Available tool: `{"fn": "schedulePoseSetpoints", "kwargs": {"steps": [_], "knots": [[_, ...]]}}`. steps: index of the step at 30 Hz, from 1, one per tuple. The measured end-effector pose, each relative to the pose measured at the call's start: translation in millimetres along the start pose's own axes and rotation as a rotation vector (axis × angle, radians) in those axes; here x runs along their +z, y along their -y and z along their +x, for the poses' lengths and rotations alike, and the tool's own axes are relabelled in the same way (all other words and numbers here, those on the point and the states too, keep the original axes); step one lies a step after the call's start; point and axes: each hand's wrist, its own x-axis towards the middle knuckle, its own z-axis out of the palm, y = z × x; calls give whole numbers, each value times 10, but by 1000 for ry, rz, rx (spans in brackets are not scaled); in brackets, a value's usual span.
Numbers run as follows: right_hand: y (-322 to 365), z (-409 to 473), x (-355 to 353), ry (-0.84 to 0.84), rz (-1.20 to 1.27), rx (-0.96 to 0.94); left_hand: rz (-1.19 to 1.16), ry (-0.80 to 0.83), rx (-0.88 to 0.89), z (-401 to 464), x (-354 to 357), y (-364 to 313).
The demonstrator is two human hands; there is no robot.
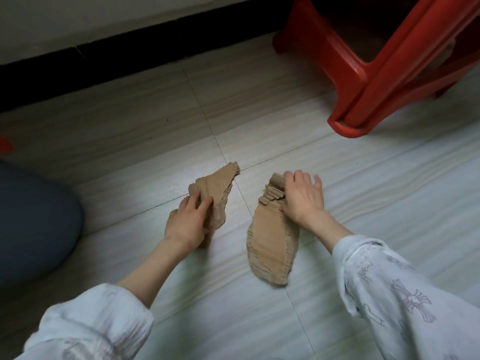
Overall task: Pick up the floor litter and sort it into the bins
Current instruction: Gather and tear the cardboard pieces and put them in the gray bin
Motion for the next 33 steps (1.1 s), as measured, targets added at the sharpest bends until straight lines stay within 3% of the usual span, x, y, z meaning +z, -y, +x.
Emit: {"fn": "schedulePoseSetpoints", "kwargs": {"steps": [4,6,9,12,18,24,30,33], "knots": [[63,-105,74,-306,-18,-167,38,-63,-64,-83,36,-23],[94,-215,130,-359,-19,-228,50,-74,-87,-126,57,-3],[114,-487,360,-247,-16,-274,55,-81,-98,-185,82,15],[92,-702,510,-12,-31,-273,44,-83,-96,-190,84,-4],[83,-741,290,157,44,-321,63,-88,-118,-197,94,9],[247,-663,149,259,24,-209,85,-62,-123,-306,87,20],[382,-520,-19,171,-109,-181,81,38,-163,-471,138,87],[448,-446,-76,-104,-99,-144,109,-63,-157,-522,171,165]]}}
